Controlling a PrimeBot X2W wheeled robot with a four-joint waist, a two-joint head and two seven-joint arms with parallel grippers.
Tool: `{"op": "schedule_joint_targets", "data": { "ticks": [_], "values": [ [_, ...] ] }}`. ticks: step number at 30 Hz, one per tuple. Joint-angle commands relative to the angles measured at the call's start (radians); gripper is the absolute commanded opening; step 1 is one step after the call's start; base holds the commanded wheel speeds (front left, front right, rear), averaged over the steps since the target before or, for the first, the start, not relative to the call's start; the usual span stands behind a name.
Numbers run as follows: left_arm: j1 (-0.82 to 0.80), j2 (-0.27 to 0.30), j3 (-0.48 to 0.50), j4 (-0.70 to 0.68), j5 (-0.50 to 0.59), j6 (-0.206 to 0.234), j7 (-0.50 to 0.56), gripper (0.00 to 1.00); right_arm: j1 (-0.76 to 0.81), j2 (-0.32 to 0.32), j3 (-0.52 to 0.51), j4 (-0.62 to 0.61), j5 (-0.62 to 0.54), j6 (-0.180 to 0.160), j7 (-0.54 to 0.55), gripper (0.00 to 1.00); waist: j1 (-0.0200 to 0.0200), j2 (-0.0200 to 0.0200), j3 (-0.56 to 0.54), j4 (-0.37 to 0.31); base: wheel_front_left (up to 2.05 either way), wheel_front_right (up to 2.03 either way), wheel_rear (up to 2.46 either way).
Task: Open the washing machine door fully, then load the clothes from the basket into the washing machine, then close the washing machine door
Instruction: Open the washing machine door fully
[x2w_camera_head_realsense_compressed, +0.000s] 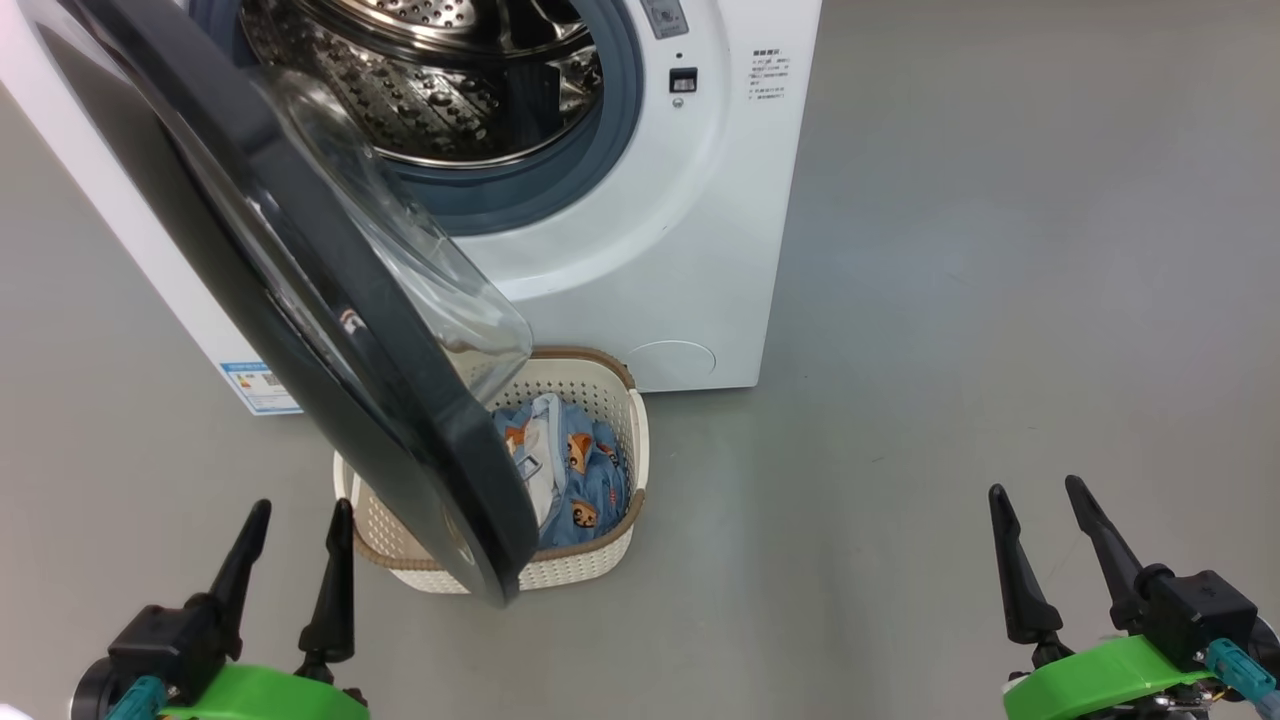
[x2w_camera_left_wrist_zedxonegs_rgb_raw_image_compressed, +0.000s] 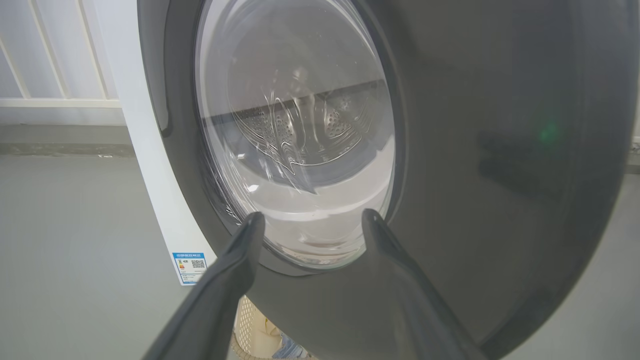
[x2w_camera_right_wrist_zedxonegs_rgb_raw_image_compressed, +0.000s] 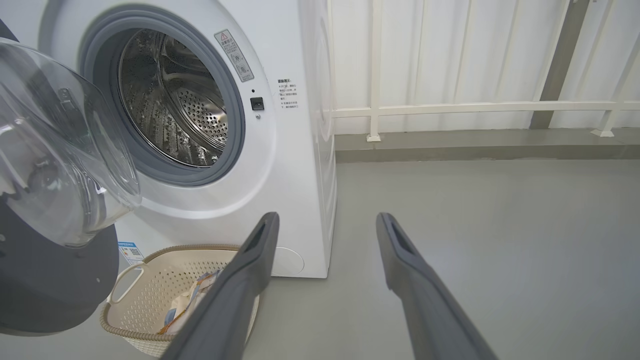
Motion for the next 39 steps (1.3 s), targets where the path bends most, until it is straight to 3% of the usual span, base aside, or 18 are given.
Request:
{"op": "schedule_joint_targets", "data": {
  "ticks": [1,39],
  "values": [
    [-0.019,0.02,0.031,-0.018,0.006,-0.002,-0.006,1.0,-0.041,-0.003,0.025,-0.013,0.0,0.002,-0.005,1.0,0.0,-0.0001,-0.001,0.002,0.0,0.0,0.0],
    [-0.026,0.011,0.061,-0.011,0.016,-0.002,-0.006,1.0,-0.027,-0.003,0.047,0.05,-0.024,0.002,-0.005,1.0,0.0,-0.0001,0.005,0.001,0.0,0.0,0.0]
  ]
}}
